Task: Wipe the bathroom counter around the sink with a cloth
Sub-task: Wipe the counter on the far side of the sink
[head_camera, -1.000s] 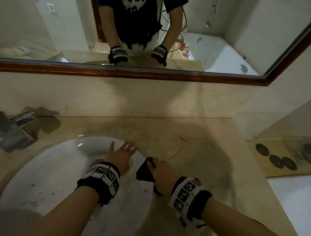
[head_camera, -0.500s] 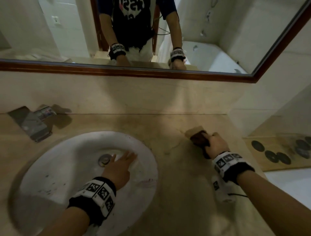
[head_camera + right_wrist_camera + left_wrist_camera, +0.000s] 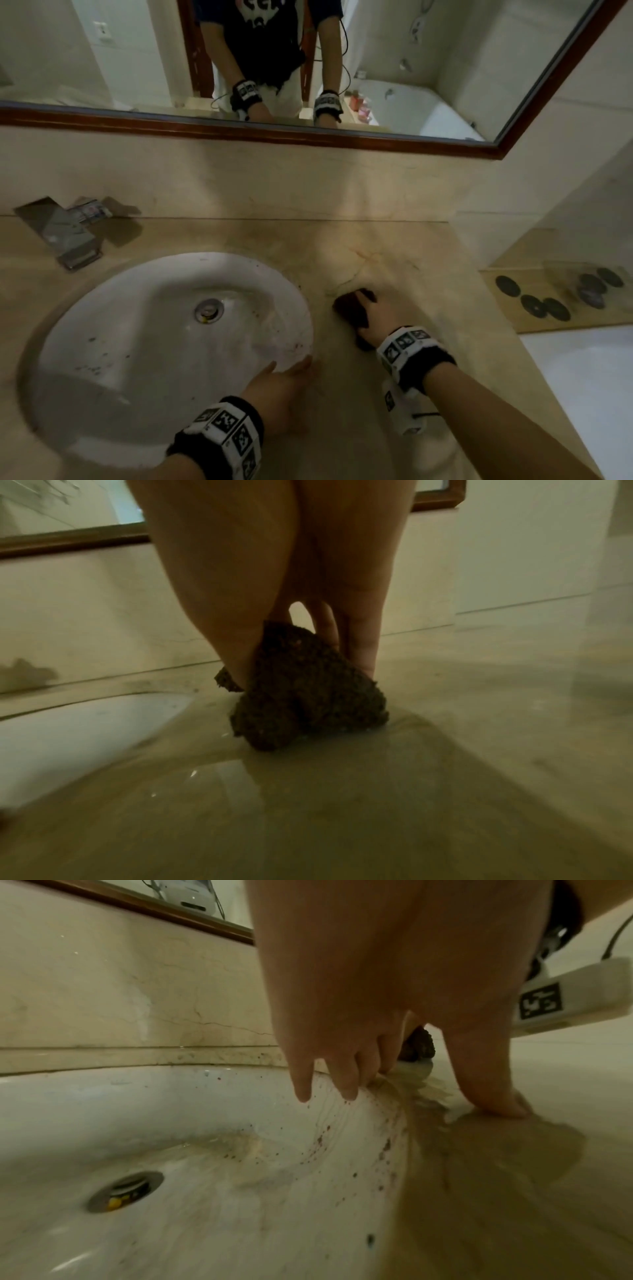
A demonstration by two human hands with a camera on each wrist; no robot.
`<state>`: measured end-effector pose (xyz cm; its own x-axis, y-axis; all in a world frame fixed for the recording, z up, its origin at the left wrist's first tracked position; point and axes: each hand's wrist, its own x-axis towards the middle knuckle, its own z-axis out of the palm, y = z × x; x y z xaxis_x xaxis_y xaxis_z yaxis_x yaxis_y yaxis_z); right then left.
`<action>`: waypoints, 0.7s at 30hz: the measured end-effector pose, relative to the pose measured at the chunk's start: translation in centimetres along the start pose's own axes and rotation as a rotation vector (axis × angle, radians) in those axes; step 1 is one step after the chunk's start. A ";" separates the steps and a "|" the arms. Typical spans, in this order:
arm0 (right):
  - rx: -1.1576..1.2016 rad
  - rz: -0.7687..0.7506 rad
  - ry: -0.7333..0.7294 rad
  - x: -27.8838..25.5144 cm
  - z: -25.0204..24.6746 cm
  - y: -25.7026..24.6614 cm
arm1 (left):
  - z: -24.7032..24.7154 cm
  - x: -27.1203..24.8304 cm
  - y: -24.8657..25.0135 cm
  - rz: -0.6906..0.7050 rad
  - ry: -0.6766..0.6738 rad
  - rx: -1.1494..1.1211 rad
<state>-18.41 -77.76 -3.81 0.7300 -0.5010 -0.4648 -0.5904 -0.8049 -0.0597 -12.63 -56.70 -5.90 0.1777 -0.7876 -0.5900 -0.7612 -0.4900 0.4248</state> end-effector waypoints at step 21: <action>0.428 -0.249 -0.240 -6.4 1.6 -3.1 | 0.4 -0.1 3.7 -0.381 0.588 -0.073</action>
<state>-21.79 -71.56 -2.02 0.7961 -0.1855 -0.5760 -0.5338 -0.6636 -0.5241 -15.75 -58.31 -4.56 0.7467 -0.6176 -0.2470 -0.5389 -0.7794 0.3198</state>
